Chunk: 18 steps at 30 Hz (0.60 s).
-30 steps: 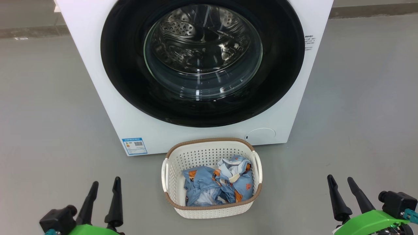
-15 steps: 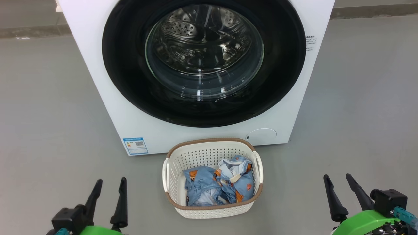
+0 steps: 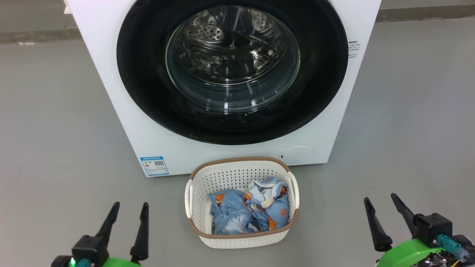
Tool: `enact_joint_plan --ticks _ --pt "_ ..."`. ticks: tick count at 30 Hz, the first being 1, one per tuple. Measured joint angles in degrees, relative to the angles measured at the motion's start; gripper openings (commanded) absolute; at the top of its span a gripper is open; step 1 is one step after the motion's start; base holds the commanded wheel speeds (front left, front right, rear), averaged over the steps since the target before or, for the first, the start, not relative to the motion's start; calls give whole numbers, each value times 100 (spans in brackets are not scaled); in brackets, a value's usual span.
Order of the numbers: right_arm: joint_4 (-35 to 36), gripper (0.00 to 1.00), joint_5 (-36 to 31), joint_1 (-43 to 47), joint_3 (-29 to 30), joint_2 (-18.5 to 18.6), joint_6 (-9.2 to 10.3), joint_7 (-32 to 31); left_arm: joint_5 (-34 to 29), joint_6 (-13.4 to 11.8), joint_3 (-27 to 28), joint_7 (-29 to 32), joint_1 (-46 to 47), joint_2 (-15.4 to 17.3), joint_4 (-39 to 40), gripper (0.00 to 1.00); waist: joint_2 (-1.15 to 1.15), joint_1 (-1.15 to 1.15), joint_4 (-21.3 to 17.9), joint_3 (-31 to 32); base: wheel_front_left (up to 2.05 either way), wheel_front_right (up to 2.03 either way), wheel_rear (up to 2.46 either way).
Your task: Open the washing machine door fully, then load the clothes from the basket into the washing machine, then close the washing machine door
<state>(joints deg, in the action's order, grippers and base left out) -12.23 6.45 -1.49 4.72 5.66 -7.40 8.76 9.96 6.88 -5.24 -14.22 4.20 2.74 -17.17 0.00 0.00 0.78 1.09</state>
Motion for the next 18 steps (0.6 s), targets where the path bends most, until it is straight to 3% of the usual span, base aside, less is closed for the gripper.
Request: enact_joint_plan --ticks 18 --pt "13 100 12 1 9 1 0 51 -55 -8 1 -8 105 -14 -162 100 0 0 12 -1 0 0 0"
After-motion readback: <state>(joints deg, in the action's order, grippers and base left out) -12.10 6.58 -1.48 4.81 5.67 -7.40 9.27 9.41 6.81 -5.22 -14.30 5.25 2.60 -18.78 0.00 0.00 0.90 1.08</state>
